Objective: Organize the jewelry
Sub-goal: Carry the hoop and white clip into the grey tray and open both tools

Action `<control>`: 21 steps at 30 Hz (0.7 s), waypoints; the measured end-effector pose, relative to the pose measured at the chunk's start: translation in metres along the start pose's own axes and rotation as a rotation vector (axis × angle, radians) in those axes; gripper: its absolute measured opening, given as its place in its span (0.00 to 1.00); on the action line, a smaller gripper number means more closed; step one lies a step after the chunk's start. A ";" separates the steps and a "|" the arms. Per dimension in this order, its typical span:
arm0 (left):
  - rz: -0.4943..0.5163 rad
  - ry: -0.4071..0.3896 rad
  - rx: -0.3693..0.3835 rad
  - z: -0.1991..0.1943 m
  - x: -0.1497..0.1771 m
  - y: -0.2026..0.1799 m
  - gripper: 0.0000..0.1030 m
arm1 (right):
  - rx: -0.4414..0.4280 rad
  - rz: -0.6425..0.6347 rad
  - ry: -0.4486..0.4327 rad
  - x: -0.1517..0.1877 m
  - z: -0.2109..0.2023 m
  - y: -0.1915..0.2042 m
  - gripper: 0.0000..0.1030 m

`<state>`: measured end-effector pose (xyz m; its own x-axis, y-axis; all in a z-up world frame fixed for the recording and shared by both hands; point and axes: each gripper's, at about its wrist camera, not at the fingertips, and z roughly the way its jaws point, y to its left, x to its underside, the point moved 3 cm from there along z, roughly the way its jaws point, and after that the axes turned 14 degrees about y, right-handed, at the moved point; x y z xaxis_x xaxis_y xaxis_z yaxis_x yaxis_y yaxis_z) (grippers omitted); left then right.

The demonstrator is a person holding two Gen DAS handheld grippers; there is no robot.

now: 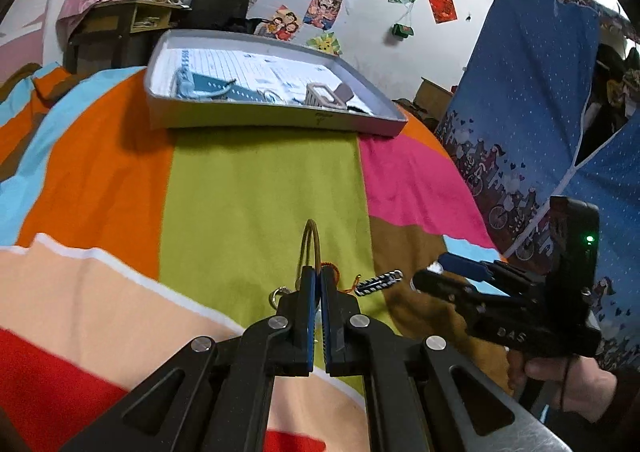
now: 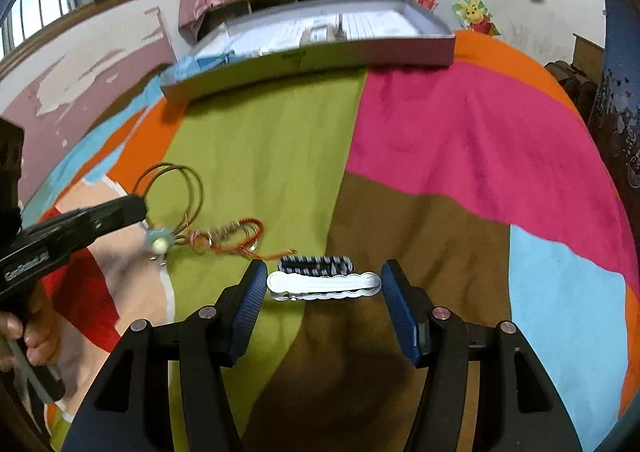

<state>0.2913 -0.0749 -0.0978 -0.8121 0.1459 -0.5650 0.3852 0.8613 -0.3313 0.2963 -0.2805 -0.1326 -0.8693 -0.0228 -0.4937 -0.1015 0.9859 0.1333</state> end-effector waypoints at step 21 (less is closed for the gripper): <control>0.039 -0.192 -0.062 -0.034 -0.115 -0.017 0.03 | 0.006 -0.130 -0.325 -0.076 -0.072 0.002 0.53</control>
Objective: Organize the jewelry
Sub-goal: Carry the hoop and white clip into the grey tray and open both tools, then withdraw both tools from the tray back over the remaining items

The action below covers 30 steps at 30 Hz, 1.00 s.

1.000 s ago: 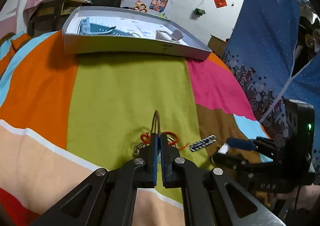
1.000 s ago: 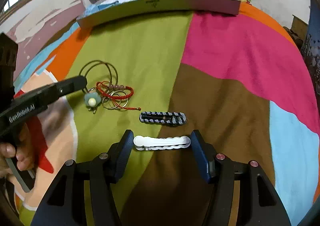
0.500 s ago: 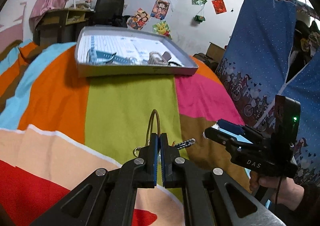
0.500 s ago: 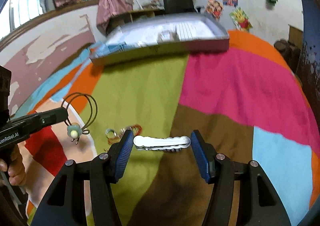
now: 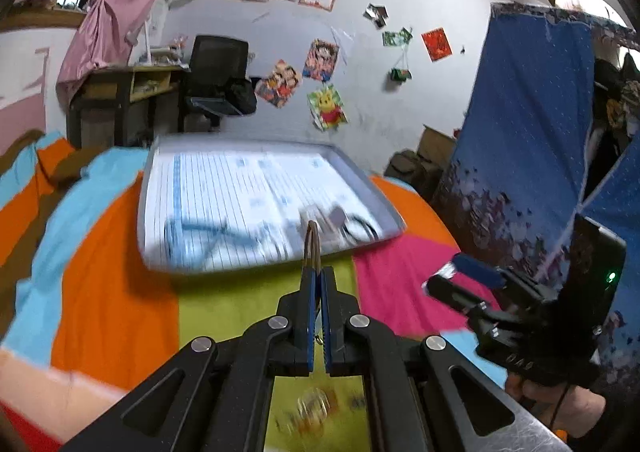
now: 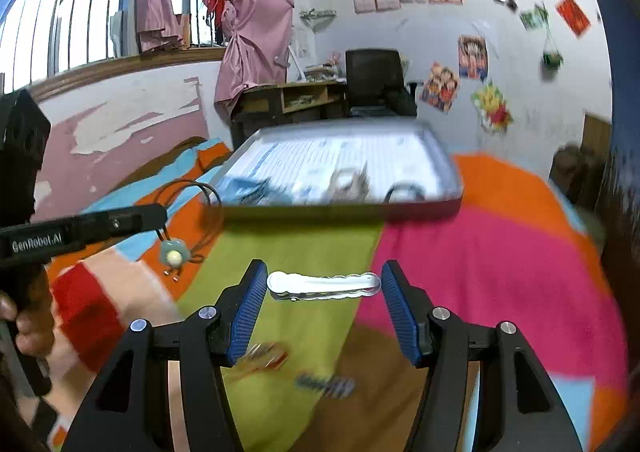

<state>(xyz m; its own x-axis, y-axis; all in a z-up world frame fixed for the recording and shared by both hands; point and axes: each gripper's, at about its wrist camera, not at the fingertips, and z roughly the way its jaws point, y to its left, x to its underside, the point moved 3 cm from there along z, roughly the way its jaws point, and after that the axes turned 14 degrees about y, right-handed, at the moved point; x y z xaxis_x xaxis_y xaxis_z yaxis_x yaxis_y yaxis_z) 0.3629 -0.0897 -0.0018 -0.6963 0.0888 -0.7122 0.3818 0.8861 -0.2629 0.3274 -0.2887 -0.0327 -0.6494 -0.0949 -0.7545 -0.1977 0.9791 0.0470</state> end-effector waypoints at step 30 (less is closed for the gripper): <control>-0.139 0.073 -0.139 0.104 -0.056 0.038 0.31 | 0.134 0.123 0.077 -0.078 0.115 -0.071 0.64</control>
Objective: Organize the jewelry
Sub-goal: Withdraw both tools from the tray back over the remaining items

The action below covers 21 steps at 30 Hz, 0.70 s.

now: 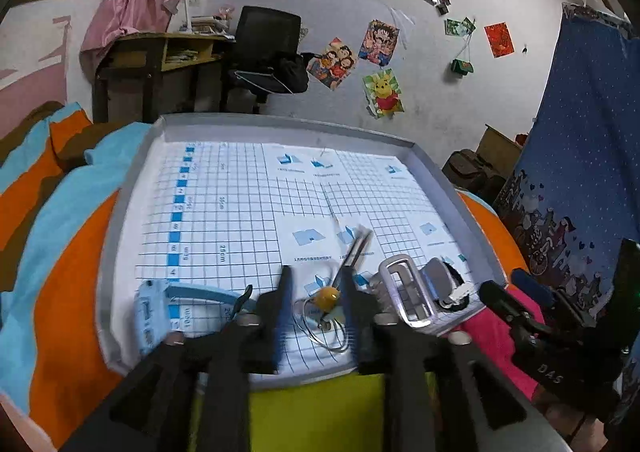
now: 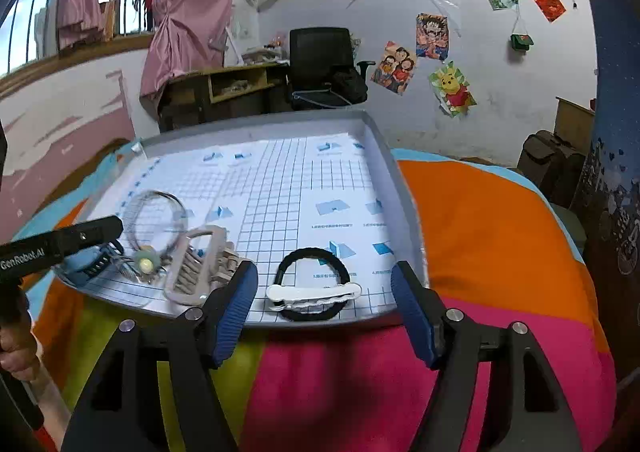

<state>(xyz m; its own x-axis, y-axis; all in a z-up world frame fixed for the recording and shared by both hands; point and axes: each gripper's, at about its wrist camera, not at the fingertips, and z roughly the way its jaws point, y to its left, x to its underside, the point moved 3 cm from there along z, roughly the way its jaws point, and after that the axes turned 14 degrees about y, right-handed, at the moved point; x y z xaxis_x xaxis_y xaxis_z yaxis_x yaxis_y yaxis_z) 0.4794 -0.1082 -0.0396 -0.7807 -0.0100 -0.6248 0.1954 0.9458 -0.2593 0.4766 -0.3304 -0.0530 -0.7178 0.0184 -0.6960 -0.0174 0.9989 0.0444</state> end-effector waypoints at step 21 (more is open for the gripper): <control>0.069 -0.338 -0.131 -0.211 0.114 -0.025 1.00 | -0.081 -0.006 -0.245 0.060 -0.212 0.026 0.99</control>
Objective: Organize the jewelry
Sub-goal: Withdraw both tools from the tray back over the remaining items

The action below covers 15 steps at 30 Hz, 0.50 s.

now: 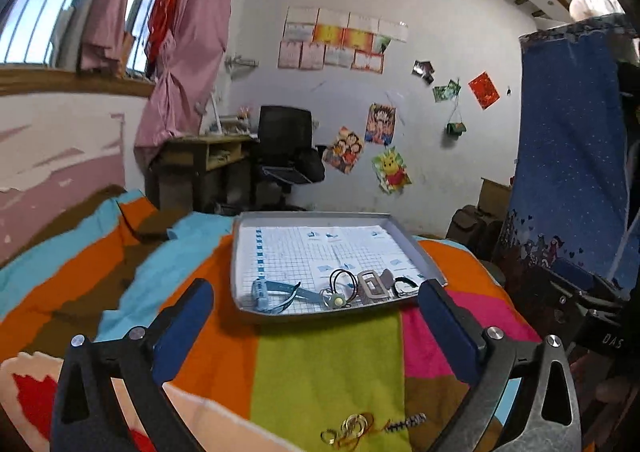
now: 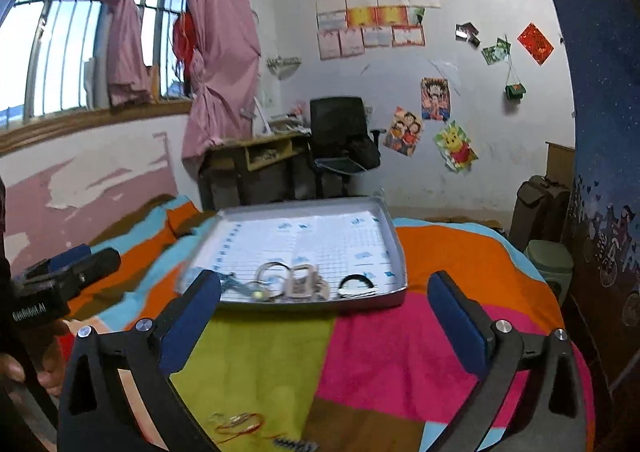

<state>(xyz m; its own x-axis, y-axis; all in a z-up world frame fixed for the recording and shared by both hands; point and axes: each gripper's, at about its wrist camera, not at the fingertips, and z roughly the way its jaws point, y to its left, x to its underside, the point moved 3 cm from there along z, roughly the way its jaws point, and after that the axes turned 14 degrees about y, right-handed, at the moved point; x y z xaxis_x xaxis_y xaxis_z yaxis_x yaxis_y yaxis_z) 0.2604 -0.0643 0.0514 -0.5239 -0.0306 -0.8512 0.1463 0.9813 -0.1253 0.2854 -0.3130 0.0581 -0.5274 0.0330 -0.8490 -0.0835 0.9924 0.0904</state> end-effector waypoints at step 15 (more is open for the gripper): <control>0.029 -0.065 -0.035 -0.101 0.057 0.004 1.00 | -0.003 0.012 -0.097 0.065 -0.119 0.031 0.99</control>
<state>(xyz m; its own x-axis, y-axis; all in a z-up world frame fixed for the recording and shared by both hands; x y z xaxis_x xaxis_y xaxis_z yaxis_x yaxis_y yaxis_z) 0.1461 -0.0424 0.0539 -0.4641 -0.0129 -0.8857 0.1311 0.9879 -0.0831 0.1474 -0.2939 0.0677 -0.4436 0.0564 -0.8944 -0.0805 0.9915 0.1025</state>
